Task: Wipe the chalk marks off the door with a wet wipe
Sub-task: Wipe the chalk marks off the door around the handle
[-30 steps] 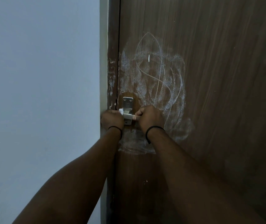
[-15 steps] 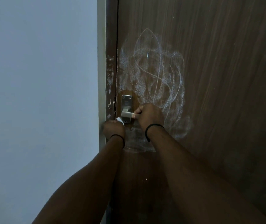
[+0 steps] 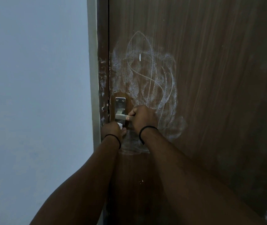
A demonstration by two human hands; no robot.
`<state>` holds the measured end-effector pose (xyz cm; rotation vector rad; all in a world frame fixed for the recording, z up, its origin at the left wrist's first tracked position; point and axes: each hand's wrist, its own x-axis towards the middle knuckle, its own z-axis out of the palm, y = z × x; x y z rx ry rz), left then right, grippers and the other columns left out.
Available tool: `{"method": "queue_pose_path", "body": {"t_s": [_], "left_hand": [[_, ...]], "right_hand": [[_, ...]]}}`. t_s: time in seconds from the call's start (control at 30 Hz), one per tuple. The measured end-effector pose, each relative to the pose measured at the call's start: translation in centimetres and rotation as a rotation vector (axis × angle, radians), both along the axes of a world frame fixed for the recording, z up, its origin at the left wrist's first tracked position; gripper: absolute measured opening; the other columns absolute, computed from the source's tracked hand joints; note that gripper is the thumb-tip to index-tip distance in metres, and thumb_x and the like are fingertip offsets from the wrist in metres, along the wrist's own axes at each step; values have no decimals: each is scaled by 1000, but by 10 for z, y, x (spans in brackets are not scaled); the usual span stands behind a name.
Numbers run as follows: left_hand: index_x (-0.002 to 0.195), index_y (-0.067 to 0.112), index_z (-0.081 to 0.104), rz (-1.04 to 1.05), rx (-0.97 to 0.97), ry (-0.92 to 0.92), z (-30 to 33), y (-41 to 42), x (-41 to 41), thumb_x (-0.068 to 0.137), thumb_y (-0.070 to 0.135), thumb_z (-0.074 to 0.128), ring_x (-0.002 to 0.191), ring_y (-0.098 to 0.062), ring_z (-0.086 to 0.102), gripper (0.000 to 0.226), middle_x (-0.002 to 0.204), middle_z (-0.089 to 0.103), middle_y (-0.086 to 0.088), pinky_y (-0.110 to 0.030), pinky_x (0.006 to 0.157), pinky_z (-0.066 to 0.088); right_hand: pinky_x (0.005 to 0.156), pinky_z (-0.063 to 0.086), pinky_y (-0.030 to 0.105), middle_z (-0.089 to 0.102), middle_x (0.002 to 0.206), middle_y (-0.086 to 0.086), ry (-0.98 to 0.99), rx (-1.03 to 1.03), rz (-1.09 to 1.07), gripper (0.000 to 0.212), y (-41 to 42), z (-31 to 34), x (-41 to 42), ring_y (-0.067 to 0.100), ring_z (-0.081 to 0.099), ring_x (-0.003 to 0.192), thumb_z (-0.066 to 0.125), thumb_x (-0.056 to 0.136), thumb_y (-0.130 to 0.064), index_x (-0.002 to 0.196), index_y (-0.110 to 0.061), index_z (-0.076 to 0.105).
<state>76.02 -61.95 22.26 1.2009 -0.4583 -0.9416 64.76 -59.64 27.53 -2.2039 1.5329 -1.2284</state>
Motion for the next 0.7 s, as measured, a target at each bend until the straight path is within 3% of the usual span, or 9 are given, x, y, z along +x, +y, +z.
{"method": "queue_pose_path", "body": {"t_s": [0.1,0.17,0.23,0.33,0.4,0.53,0.6,0.67,0.7], "left_hand": [[117,-21,52,4,-20,-36,-7,3,0,90,-8,35,50,-18,54,35,67,44,-16,-21,40,45],[78,-7,60,5,-18,-67,-11,8,-4,87,-7,40,54,-22,59,21,71,53,-19,-23,43,48],[69,5,59,-27,-55,-96,-15,13,-10,89,-4,45,54,-21,60,26,67,59,-15,-25,47,50],[72,8,61,-41,-82,-102,-16,17,-23,95,8,55,43,-13,60,23,51,63,-2,-20,42,48],[76,3,66,18,-101,-90,-10,17,-31,94,16,61,43,-11,58,23,58,66,-2,-17,36,41],[82,2,68,112,-155,66,0,10,-37,88,2,59,57,-21,61,11,72,67,-9,-18,37,44],[100,-1,69,128,-133,-4,-1,9,-36,92,9,57,77,-31,68,17,92,71,-17,-27,57,55],[116,-3,65,88,-149,33,-4,9,-31,100,20,49,102,-34,65,32,112,68,-21,-13,69,51],[117,-5,64,85,-186,92,-7,9,-29,101,19,46,102,-31,66,34,110,68,-23,-2,57,43]], "right_hand": [[82,57,35,76,91,-2,6,4,14,9,-2,0,0,17,69,86,79,82,-29,88,-23,78],[82,57,35,76,92,-1,4,3,21,9,-2,-1,0,17,69,87,78,82,-29,89,-22,78],[82,57,35,76,92,-1,5,-6,22,7,-1,-1,0,17,69,87,77,83,-28,88,-22,78],[82,57,35,76,90,-1,-6,-14,24,4,0,-1,-2,17,69,86,76,84,-25,86,-22,78],[81,58,35,76,89,-1,-20,-13,24,4,0,-1,-2,18,70,85,76,83,-24,86,-22,78],[81,57,35,76,91,-3,-12,-24,27,4,0,-2,-1,17,70,85,78,82,-25,85,-23,78],[81,58,36,76,90,-3,-13,-26,31,4,-2,-2,-1,17,70,84,78,82,-25,85,-23,78],[80,58,36,75,89,-4,-9,-22,34,6,-3,-3,-2,16,69,83,78,82,-28,85,-23,77],[79,58,36,75,88,-4,-7,-15,39,6,-4,-3,-2,15,69,82,78,82,-29,85,-23,77]]}}
